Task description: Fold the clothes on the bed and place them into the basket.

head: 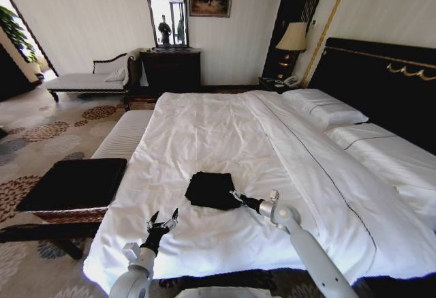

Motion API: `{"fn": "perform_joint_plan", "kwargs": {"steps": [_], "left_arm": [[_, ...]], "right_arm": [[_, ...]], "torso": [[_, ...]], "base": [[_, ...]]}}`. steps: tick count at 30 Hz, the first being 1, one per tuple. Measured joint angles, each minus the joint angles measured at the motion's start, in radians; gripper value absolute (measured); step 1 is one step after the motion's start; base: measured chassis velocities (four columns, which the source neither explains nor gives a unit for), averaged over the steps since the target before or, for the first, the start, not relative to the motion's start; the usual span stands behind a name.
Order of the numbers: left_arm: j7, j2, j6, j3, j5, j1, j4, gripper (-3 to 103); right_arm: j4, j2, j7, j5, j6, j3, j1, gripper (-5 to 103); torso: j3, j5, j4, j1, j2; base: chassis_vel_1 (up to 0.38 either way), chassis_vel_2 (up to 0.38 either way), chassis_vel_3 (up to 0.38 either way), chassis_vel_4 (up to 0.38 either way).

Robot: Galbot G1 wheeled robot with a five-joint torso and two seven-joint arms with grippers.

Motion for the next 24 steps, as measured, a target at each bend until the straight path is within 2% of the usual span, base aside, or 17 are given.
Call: {"fn": "perform_joint_plan", "kwargs": {"steps": [8, 14, 19, 21, 22, 24], "left_arm": [[0.0, 0.02, 0.006, -0.001, -0.016, -0.021, 0.011, 100], [-0.013, 0.071, 0.038, 0.019, -0.08, -0.071, 0.023, 100], [-0.025, 0.141, 0.099, 0.04, -0.229, -0.127, 0.029, 100], [-0.026, 0.152, 0.109, 0.043, -0.258, -0.14, 0.029, 100], [-0.027, 0.159, 0.116, 0.045, -0.276, -0.147, 0.029, 100], [-0.028, 0.19, 0.148, 0.054, -0.371, -0.181, 0.03, 100]], "right_arm": [[-0.056, 0.018, -0.039, -0.016, -0.001, -0.013, 0.048, 100], [-0.066, 0.031, -0.035, -0.016, 0.002, -0.023, 0.057, 101], [-0.074, 0.043, -0.034, -0.021, 0.006, -0.032, 0.056, 76], [-0.076, 0.046, -0.035, -0.022, 0.006, -0.033, 0.056, 76], [-0.077, 0.048, -0.035, -0.023, 0.006, -0.034, 0.056, 71], [-0.08, 0.056, -0.037, -0.027, 0.007, -0.035, 0.056, 60]], "torso": [[0.0, 0.0001, 0.0, 0.0, 0.0], [0.0, -0.0001, 0.0, 0.0, 0.0], [0.0, -0.0001, 0.0001, 0.0, 0.0], [0.0, 0.0, 0.0001, 0.0, 0.0], [0.0, 0.0, 0.0, 0.0, 0.0], [0.0, 0.0001, 0.0, 0.0, 0.0]], "base": [[0.0, 0.0, 0.0, 0.0], [0.0, 0.0, 0.0, 0.0], [0.0, 0.0, 0.0, 0.0], [0.0, 0.0, 0.0, 0.0], [0.0, 0.0, 0.0, 0.0], [0.0, 0.0, 0.0, 0.0]]}}
